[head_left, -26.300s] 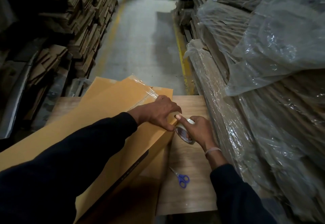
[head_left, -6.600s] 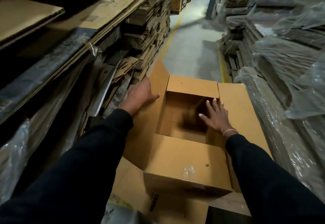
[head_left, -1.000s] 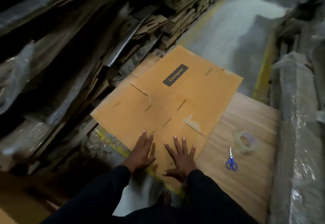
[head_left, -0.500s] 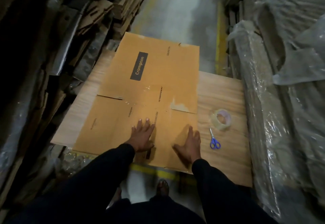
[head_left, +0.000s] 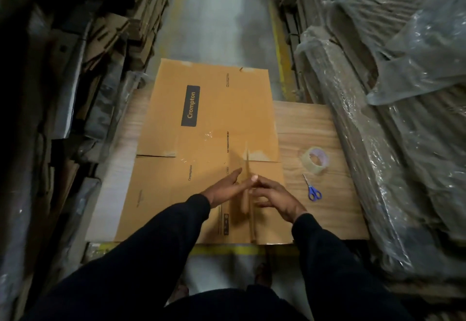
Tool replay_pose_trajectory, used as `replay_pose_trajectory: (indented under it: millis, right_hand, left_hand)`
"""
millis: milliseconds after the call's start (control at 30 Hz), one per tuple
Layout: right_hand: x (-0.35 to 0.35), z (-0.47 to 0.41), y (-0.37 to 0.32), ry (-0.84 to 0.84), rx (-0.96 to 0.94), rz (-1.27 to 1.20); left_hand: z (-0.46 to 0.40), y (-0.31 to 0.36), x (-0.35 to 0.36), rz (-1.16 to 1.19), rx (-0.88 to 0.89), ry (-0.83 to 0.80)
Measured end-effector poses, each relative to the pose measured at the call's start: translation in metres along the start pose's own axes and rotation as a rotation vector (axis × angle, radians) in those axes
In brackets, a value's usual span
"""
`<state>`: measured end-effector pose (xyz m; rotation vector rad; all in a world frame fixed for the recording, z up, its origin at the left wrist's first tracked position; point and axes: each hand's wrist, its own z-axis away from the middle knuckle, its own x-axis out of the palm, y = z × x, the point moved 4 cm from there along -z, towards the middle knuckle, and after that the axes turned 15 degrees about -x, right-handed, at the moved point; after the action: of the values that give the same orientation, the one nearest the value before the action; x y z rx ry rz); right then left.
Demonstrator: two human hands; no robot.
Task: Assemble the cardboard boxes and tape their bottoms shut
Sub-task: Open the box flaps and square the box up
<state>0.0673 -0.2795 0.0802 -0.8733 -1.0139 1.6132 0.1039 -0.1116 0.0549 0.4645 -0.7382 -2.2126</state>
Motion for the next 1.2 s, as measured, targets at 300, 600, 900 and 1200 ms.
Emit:
replay_pose_trajectory:
  millis: [300,600,900,1200]
  right_hand:
    - [-0.065,-0.004,0.071,0.397,0.351,0.463]
    - [-0.076,-0.03,0.039,0.153,0.133,-0.124]
    - [-0.051,-0.022,-0.024,0.175,-0.064,-0.017]
    - [-0.09,0.009,-0.104,0.333,-0.147,0.117]
  left_hand:
    - [-0.008,0.021,0.008,0.147,0.092,0.231]
    - [0.031,0.027,-0.036,0.126,0.124,0.265]
    - [0.015,0.121,-0.033,-1.39,-0.042,0.76]
    - [0.028,0.182,-0.054,-1.084,-0.011,0.576]
